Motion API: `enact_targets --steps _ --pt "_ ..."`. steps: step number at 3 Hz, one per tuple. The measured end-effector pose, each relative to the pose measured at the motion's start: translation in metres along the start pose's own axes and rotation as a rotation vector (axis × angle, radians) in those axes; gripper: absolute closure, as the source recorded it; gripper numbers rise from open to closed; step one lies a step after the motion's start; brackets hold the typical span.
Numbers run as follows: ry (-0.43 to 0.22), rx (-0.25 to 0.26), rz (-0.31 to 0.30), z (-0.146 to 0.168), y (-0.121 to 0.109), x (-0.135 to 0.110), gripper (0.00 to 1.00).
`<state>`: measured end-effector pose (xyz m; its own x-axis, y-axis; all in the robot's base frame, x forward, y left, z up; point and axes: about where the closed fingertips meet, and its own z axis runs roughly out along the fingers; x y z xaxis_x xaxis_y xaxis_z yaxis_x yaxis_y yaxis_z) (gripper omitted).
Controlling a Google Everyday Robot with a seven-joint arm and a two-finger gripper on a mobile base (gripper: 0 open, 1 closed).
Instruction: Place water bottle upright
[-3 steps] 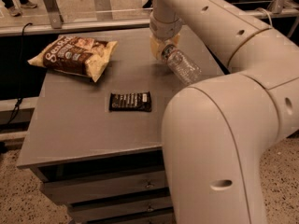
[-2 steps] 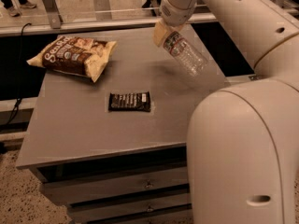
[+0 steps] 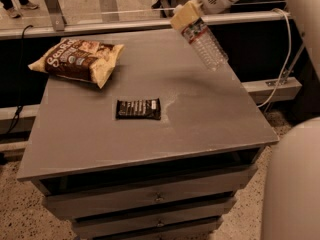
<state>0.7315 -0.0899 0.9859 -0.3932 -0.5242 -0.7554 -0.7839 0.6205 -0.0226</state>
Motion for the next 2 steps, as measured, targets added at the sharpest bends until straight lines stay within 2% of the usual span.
enact_targets --steps 1,2 --pt "-0.226 -0.119 -0.051 -0.023 0.005 0.000 1.00" --pt "-0.423 -0.210 -0.106 -0.037 0.017 -0.001 1.00"
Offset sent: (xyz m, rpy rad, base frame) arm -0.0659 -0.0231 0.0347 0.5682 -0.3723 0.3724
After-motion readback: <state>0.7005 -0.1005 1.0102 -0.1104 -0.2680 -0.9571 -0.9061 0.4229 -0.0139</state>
